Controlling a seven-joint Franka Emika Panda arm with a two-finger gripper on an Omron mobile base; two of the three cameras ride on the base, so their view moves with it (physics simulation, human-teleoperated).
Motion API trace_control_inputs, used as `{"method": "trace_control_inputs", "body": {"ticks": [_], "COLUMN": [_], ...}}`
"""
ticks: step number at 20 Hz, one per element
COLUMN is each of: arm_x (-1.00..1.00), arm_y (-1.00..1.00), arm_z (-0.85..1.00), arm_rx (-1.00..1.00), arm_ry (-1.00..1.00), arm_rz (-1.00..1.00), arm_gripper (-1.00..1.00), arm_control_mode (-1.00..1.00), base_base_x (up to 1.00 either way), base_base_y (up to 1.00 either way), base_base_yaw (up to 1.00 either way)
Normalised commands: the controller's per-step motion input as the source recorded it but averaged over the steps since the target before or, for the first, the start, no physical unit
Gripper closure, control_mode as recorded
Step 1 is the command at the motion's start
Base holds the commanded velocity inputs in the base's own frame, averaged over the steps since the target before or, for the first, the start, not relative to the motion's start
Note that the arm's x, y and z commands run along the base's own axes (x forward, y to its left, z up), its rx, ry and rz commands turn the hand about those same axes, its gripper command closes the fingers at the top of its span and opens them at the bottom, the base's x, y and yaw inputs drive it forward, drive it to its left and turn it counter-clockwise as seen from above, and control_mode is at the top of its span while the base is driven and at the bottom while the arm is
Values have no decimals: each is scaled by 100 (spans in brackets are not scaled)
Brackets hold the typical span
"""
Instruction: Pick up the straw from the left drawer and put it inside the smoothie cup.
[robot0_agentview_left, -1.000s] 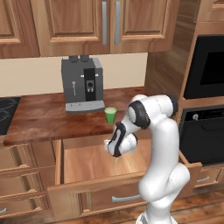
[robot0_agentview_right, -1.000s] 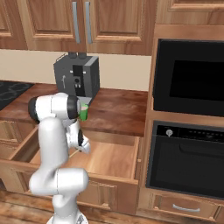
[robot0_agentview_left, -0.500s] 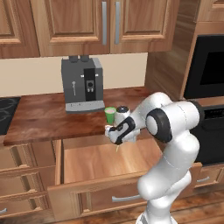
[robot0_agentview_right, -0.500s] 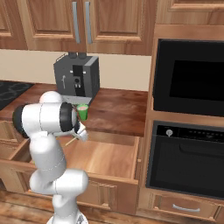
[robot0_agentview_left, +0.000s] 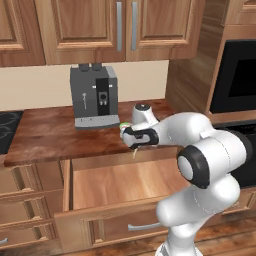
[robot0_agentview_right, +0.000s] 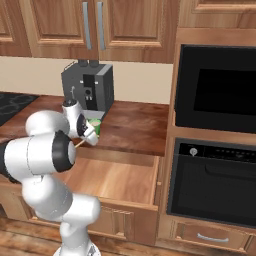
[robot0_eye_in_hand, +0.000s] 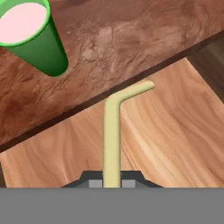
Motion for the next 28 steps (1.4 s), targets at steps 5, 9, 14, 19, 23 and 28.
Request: {"method": "trace_control_inputs", "body": {"ticks": [5,9,14,19,23,28], "arm_x": [16,16,7,4,8,10], "arm_y": [0,0,0,-2,0,0], "arm_z": [62,22,0,13,42,27], "arm_rx": [0,-3,-8,-4,4,14], "arm_ry": [-8,-2,-5,-12,-22,-27], "arm_rz": [6,15,18,26,33,36], "arm_gripper": [100,100,100,100,100,100], "arm_control_mode": [-100,-100,-100,-100,-100,-100], "base_base_x": [0,0,0,0,0,0], "base_base_y": [0,0,0,0,0,0], "base_base_yaw": [0,0,0,0,0,0]}}
